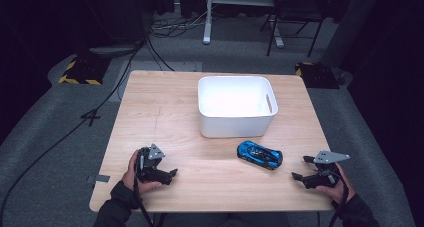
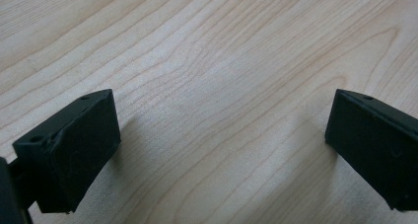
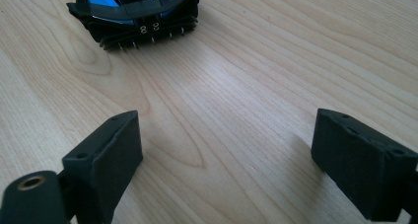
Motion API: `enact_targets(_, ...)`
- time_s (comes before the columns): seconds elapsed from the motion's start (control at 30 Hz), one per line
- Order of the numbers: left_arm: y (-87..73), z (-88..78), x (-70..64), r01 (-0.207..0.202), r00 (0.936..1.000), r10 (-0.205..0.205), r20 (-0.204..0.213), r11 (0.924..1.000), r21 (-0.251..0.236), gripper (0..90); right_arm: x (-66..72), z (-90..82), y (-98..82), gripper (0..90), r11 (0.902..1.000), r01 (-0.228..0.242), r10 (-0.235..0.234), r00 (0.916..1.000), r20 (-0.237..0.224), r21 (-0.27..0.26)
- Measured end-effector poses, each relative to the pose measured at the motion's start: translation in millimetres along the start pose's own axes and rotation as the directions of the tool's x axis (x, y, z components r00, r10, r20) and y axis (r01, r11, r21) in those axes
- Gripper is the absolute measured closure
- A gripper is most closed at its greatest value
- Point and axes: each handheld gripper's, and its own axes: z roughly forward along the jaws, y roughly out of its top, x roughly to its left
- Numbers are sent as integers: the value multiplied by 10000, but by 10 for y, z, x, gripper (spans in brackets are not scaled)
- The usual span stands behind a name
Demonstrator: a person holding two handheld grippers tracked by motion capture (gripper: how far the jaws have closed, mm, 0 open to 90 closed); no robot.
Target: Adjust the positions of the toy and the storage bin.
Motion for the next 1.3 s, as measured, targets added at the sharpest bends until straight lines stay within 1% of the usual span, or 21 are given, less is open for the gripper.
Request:
enact_targets(0.17,-1,-6,-3,37,10000,-37,-59,10000,15,6,-1,1,0,119,10000,15,-15,10000,1,-4)
enact_targets(0.37,-1,-4,-1,4,10000,-4,-53,10000,0,6,9,8,14,119,9999,-128,127,9998,142,53)
enact_targets(0.43,0,-3,0,-12,10000,12,-51,10000,-6,6,-10,23,46,149,9995,-268,263,9991,320,136)
enact_targets(0.47,-1,-3,-1,-8,10000,8,-58,10000,1,6,-11,17,66,151,9990,-258,246,9992,319,358)
enact_targets(0.53,-1,-5,-1,12,10000,-12,-55,10000,18,6,-16,26,80,150,9991,-182,171,9994,284,394)
enact_targets(0.57,-1,-4,-2,15,10000,-15,-65,10000,12,6,-7,43,92,147,9990,-265,254,9992,313,365)
enact_targets(0.63,-2,-5,-1,8,10000,-8,-51,10000,9,6,16,95,117,122,9997,-89,86,9998,156,226)
enact_targets(0.7,-1,-6,0,0,10000,0,-26,10000,2,6,26,110,131,110,9996,-27,25,10000,64,273)
enact_targets(0.77,-2,-6,1,-3,10000,3,-25,10000,9,6,58,153,164,83,9995,109,-105,9999,-126,306)
enact_targets(0.8,-2,-6,0,7,10000,-7,-22,10000,4,6,83,192,185,60,9993,277,-270,9993,-265,262)
enact_targets(0.97,-2,-6,1,1,10000,-1,-20,10000,5,6,155,300,277,6,9971,636,-612,9965,-575,409)
enact_targets(1.0,-2,-6,0,5,10000,-5,-21,10000,4,6,174,322,297,4,9969,650,-619,9958,-673,443)
enact_targets(1.03,-2,-6,0,5,10000,-5,-21,10000,4,6,183,344,316,4,9961,773,-740,9945,-743,426)
enact_targets(1.07,-2,-6,0,3,10000,-3,-21,10000,4,6,198,366,335,5,9960,785,-753,9945,-728,418)
enact_targets(1.13,-2,-6,1,4,10000,-4,-20,10000,3,6,231,409,377,4,9954,854,-815,9931,-849,436)
enact_targets(1.17,-2,-6,1,4,10000,-4,-20,10000,3,6,231,409,377,4,9954,854,-815,9931,-849,436)
enact_targets(1.3,-2,-6,0,7,10000,-7,-31,10000,9,6,263,510,465,4,9945,981,-942,9910,-947,376)
